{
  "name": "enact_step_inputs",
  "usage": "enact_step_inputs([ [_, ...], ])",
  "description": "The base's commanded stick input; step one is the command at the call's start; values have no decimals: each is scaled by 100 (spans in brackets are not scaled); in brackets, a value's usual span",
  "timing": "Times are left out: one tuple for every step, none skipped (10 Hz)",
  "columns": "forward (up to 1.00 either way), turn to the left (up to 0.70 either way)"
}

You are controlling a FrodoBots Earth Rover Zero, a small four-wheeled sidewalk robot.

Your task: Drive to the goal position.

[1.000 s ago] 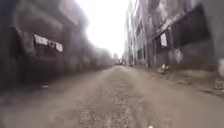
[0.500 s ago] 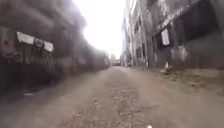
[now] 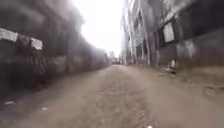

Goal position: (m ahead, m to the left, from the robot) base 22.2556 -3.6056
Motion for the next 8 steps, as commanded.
enact_step_inputs([
  [100, 1],
  [100, 1],
  [100, 1],
  [100, 1],
  [100, 1],
  [100, 1],
  [100, 1],
  [100, 1],
])
